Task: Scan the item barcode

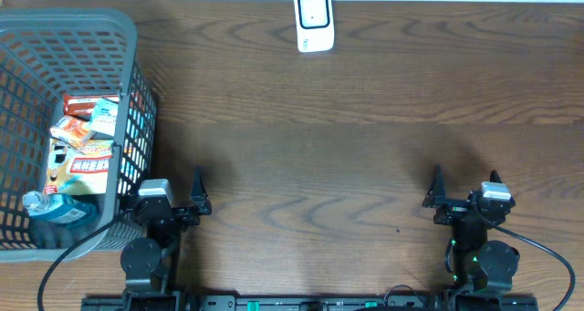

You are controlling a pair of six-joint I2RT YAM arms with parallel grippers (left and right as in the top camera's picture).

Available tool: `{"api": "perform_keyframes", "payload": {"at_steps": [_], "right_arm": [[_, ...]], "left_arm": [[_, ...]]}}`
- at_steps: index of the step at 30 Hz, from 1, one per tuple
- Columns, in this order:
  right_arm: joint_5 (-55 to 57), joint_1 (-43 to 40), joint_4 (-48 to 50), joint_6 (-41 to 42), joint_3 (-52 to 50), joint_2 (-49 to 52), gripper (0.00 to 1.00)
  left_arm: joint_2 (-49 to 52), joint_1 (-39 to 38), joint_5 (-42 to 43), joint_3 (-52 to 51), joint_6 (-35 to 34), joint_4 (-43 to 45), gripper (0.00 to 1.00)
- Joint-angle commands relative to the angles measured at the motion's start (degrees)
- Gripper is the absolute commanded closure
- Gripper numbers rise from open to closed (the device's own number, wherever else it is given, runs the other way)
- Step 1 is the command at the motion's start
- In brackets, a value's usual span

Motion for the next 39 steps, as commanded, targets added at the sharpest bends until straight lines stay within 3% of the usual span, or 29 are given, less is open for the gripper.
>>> {"api": "perform_keyframes", "payload": {"at_steps": [1, 23, 31, 39], "right_arm": [[0.7, 0.3, -0.2, 0.8, 0.0, -0.1, 0.01], [0.7, 0.3, -0.2, 0.8, 0.0, -0.1, 0.01], [0.7, 0.3, -0.2, 0.8, 0.0, -0.1, 0.01], [0.7, 0.3, -0.2, 0.8, 0.0, -0.1, 0.01]], "left_arm": [[-0.3, 0.3, -0.3, -1.1, 0.3, -1.7, 0.02], [-0.3, 0.3, -0.6, -1.1, 0.3, -1.2, 0.02], [-0.3, 0.3, 22.8, -0.2, 0.3, -0.2, 0.02], [0.7, 0.2, 26.6, 3.9, -5.3, -0.3, 0.02]]}}
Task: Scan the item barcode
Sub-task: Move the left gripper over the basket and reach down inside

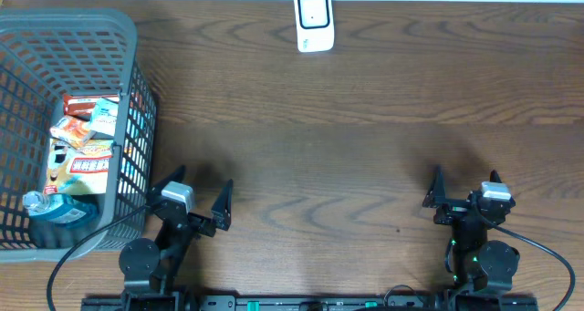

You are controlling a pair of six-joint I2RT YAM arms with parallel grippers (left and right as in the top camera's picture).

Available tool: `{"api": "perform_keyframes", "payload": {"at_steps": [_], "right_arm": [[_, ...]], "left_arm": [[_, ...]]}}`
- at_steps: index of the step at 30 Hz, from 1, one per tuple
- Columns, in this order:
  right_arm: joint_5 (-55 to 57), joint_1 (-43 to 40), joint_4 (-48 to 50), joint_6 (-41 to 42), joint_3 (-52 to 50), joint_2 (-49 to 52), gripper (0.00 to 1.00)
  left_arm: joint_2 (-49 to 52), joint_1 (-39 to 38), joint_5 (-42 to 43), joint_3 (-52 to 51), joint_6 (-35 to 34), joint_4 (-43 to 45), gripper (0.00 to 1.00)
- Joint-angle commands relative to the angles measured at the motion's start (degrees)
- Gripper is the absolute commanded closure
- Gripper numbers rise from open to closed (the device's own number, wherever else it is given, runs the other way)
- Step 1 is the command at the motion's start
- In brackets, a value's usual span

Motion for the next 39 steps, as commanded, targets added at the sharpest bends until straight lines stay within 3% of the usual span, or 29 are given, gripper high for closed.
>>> {"api": "perform_keyframes", "payload": {"at_steps": [1, 15, 25, 33, 39], "right_arm": [[0.7, 0.3, -0.2, 0.8, 0.0, -0.1, 0.01], [0.7, 0.3, -0.2, 0.8, 0.0, -0.1, 0.01], [0.7, 0.3, -0.2, 0.8, 0.0, -0.1, 0.01], [0.7, 0.3, -0.2, 0.8, 0.0, -0.1, 0.01], [0.7, 0.3, -0.2, 0.8, 0.0, -0.1, 0.01]], "left_arm": [[0.9, 0.2, 5.2, 3.6, -4.1, -0.3, 0.02], [7.8, 0.1, 17.0, 19.5, -6.0, -0.1, 0.02], [22.8, 0.1, 18.0, 38.5, -9.6, -2.0, 0.02], [39.0, 0.2, 17.7, 60.1, -9.5, -4.3, 0.02], [42.5, 0.2, 20.4, 61.8, -8.9, -3.9, 0.02]]}}
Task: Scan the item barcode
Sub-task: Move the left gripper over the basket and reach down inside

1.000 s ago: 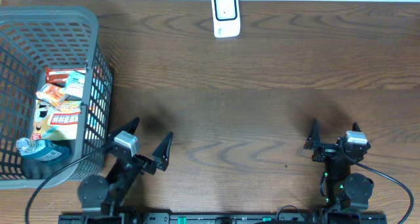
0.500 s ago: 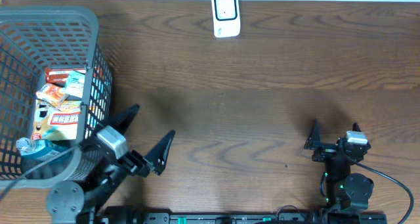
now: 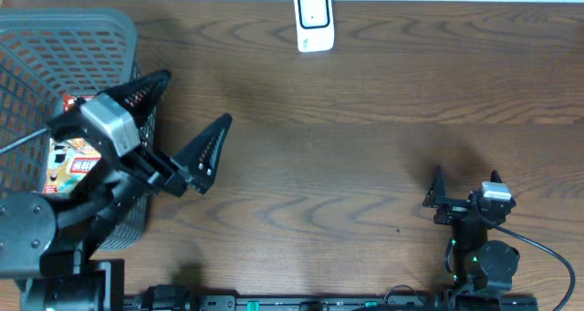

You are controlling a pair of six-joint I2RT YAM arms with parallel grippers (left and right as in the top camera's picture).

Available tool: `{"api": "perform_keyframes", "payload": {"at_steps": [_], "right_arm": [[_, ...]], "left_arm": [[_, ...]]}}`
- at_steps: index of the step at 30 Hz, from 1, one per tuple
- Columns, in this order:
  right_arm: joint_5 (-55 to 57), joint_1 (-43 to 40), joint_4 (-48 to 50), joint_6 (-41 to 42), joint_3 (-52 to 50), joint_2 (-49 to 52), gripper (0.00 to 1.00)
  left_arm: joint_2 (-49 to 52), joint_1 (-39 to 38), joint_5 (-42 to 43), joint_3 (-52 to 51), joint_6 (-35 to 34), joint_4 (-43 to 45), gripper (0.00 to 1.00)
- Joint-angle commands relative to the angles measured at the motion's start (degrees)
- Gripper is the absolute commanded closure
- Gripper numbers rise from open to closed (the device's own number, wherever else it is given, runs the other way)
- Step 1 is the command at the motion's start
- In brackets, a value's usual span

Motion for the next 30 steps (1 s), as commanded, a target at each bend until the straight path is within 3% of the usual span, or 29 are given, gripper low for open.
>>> {"api": "perform_keyframes", "payload": {"at_steps": [1, 5, 8, 20, 24, 30], "right_arm": [[0.3, 0.3, -0.2, 0.8, 0.0, -0.2, 0.01], [0.3, 0.3, -0.2, 0.8, 0.0, -0.2, 0.01], [0.3, 0.3, -0.2, 0.8, 0.0, -0.2, 0.01], [0.3, 0.3, -0.2, 0.8, 0.0, -0.2, 0.01], [0.3, 0.3, -0.2, 0.8, 0.0, -0.2, 0.01], [0.3, 0.3, -0.2, 0.8, 0.0, -0.2, 0.01]], "left_arm": [[1.6, 0.2, 2.4, 0.5, 0.3, -0.2, 0.02], [2.6, 0.3, -1.8, 0.5, 0.0, -0.7, 0.02], [2.7, 0.3, -16.9, 0.6, -3.6, -4.0, 0.02], [12.1, 0.4, -55.0, 11.8, -9.3, -26.6, 0.02], [17.1, 3.4, -59.7, 17.6, -15.0, -34.9, 0.02], [21.2, 13.9, -59.8, 20.2, -25.7, -43.6, 0.02]]}}
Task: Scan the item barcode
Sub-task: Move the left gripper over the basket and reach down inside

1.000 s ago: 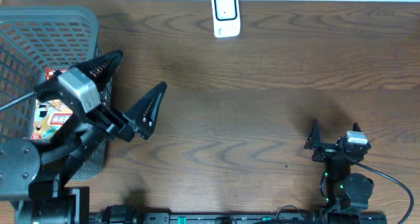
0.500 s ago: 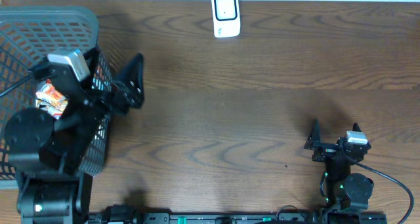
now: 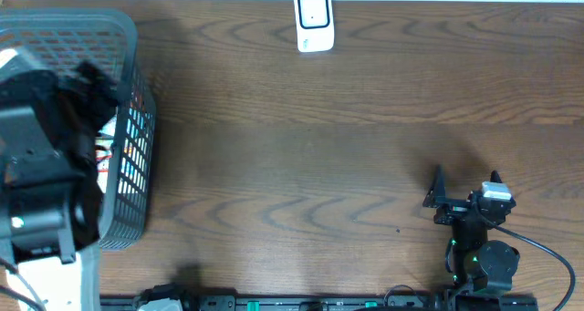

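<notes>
The white barcode scanner stands at the far edge of the table, in the middle. The grey mesh basket fills the left side. My left arm hangs over the basket and covers nearly all of its contents; only a sliver of red and white packaging shows beside it. The left gripper's fingers are hidden under the arm, pointing down into the basket. My right gripper rests at the front right, open, with nothing between its fingers.
Dark wooden table between basket and right arm. A black cable loops from the right arm's base toward the front edge.
My left arm has moved left from beside the basket's right wall to directly over the basket, and its open fingers are no longer visible. The right arm has not moved.
Both arms rested at the front edge with grippers open. The left gripper then turned slightly toward the middle, later stood raised and open by the basket's right wall, and now sits over the basket's contents. The right arm stayed put throughout.
</notes>
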You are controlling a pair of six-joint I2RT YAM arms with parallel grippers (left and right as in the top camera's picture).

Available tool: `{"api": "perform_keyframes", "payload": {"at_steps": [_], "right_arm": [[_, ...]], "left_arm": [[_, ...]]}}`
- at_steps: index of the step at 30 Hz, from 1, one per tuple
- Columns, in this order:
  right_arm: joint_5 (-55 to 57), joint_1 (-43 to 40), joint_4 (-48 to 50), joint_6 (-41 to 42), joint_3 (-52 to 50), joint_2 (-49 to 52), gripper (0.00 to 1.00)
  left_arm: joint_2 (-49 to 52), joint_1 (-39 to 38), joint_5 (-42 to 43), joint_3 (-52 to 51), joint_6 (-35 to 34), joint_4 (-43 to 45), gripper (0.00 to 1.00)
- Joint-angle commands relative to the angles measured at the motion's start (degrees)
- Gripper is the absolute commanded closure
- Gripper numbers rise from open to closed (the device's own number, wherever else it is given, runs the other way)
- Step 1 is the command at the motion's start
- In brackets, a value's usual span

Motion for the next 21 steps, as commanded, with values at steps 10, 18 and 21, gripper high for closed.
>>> {"api": "perform_keyframes", "payload": {"at_steps": [10, 18, 21], "right_arm": [[0.3, 0.3, -0.2, 0.8, 0.0, -0.2, 0.01], [0.3, 0.3, -0.2, 0.8, 0.0, -0.2, 0.01], [0.3, 0.3, -0.2, 0.8, 0.0, -0.2, 0.01]], "left_arm": [[8.5, 8.9, -3.5, 1.1, -6.1, -6.6, 0.02], [11.1, 11.1, -6.4, 1.1, -24.5, -19.3, 0.02], [11.4, 14.1, -6.4, 1.1, -30.6, -24.3, 0.02]]}}
